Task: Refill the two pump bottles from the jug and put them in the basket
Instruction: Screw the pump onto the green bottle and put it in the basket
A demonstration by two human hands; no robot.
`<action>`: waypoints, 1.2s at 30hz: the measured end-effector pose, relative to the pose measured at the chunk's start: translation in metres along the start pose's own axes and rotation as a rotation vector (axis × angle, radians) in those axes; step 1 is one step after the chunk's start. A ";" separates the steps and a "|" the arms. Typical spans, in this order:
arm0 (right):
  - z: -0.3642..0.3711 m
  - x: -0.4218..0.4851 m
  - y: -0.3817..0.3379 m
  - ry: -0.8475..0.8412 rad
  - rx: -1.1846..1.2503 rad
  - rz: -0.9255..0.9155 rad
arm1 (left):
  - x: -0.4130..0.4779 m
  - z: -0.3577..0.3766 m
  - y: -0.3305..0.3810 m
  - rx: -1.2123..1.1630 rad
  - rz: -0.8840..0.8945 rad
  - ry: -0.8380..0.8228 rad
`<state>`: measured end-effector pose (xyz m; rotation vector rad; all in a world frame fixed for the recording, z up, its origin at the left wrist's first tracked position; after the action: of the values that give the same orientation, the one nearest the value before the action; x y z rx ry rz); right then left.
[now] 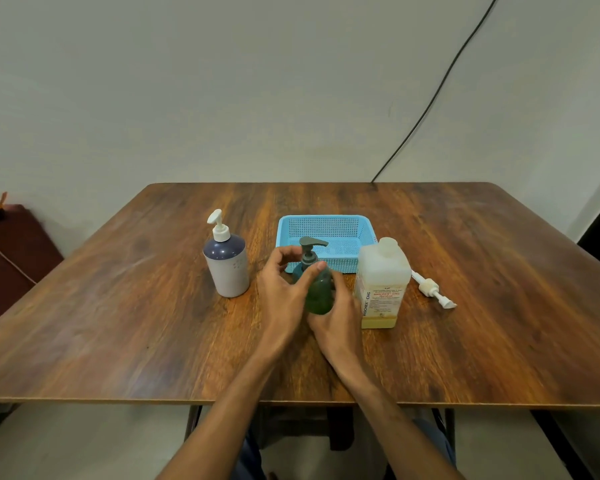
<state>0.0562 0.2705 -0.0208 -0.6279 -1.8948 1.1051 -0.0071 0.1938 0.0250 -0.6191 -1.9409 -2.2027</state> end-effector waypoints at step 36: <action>0.012 0.003 0.000 -0.088 -0.092 -0.034 | 0.016 -0.027 -0.003 0.082 0.030 -0.211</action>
<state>0.0443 0.2676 -0.0225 -0.6047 -2.0343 1.0439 -0.0286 0.1707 0.0265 -0.8937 -2.0928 -2.1024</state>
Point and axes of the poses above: each hand's wrist, its own x-axis towards the middle knuckle, its own z-axis out of the palm, y = z × x, the point moved 1 cm from there along x, towards the middle knuckle, and after that the axes turned 8 degrees about y, right-handed, at the moved point
